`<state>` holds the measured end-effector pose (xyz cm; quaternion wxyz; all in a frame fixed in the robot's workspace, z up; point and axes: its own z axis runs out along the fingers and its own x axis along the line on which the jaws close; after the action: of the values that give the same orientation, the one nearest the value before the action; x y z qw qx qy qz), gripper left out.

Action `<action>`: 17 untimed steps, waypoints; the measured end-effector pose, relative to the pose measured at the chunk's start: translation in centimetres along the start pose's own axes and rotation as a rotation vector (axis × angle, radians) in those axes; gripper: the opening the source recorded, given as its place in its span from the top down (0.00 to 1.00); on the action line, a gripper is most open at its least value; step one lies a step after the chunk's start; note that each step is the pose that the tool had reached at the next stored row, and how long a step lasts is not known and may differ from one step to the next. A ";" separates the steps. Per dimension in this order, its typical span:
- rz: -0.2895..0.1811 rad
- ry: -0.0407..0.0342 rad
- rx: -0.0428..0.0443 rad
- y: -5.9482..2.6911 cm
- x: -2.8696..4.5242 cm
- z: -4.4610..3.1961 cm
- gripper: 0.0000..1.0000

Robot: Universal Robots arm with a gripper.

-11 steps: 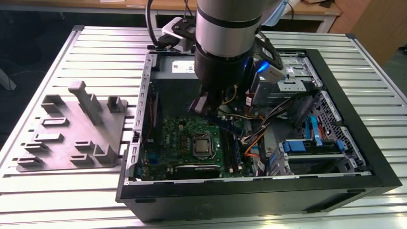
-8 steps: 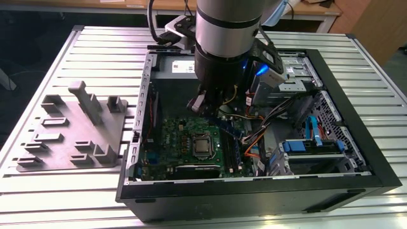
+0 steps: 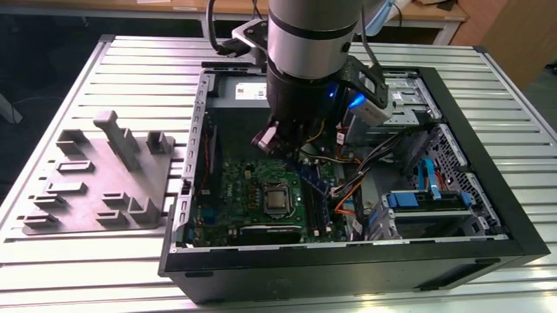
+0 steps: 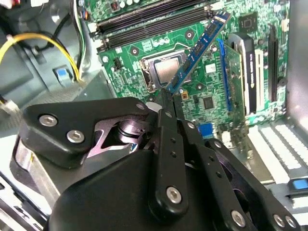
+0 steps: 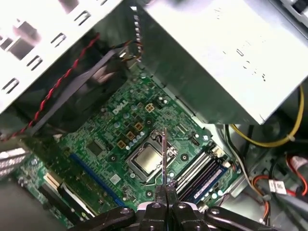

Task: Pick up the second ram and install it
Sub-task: 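Insert the second ram into the second slot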

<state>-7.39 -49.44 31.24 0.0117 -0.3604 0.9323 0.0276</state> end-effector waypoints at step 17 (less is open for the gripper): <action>0.308 -0.0132 0.0129 -0.01 0.01 0.14 0.88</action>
<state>-7.39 -49.44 31.11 0.0158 -0.2127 0.9767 0.0254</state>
